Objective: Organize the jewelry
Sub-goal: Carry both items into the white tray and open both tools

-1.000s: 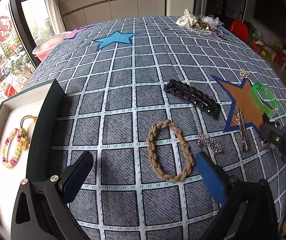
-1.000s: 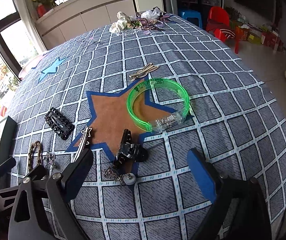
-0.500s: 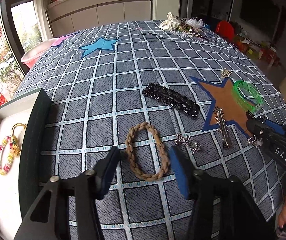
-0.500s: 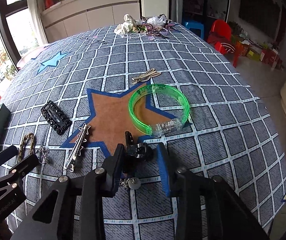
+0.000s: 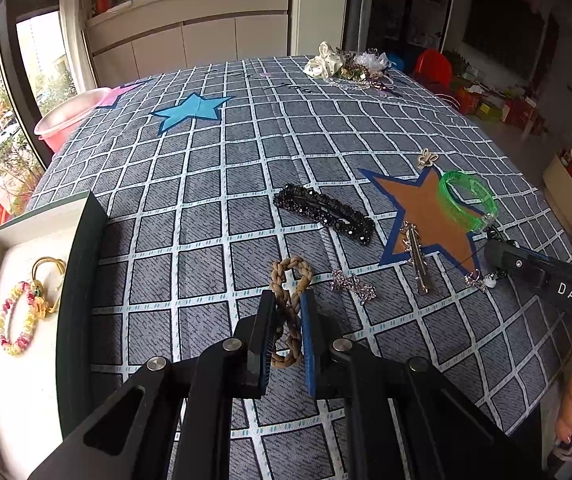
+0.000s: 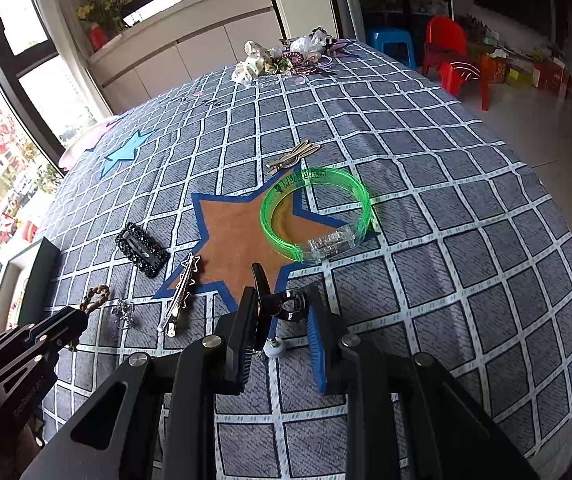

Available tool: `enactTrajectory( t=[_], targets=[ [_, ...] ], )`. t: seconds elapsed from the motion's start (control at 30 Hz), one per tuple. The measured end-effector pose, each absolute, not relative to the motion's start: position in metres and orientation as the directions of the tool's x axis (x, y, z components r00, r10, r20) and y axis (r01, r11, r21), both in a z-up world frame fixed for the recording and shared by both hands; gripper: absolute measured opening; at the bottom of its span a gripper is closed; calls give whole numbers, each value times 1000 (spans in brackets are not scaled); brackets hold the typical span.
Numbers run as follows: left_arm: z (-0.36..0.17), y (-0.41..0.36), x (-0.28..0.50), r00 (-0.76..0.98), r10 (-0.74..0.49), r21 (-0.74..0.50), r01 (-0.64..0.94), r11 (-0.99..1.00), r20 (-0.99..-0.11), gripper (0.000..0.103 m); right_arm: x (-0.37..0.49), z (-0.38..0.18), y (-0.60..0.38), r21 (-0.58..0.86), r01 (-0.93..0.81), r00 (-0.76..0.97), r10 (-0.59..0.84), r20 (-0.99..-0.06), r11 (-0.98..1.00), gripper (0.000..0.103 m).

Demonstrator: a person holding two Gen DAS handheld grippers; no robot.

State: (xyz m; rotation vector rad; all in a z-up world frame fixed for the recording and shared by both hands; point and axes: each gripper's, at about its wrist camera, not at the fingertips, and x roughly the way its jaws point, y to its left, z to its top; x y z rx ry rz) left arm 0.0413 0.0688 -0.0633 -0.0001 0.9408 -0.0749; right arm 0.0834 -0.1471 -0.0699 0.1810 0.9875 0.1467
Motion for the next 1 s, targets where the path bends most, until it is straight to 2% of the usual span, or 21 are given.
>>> enactTrajectory(
  t=[0.53, 1.0],
  targets=[
    [-40, 80, 20, 622, -115, -89, 73, 993, -774, 20, 56, -50, -146, 258, -63, 561, 248, -790, 964, 26],
    [-22, 109, -5, 671, -113, -117, 39, 992, -733, 20, 45, -36, -103, 261, -154, 554, 302, -776, 953, 26]
  ],
)
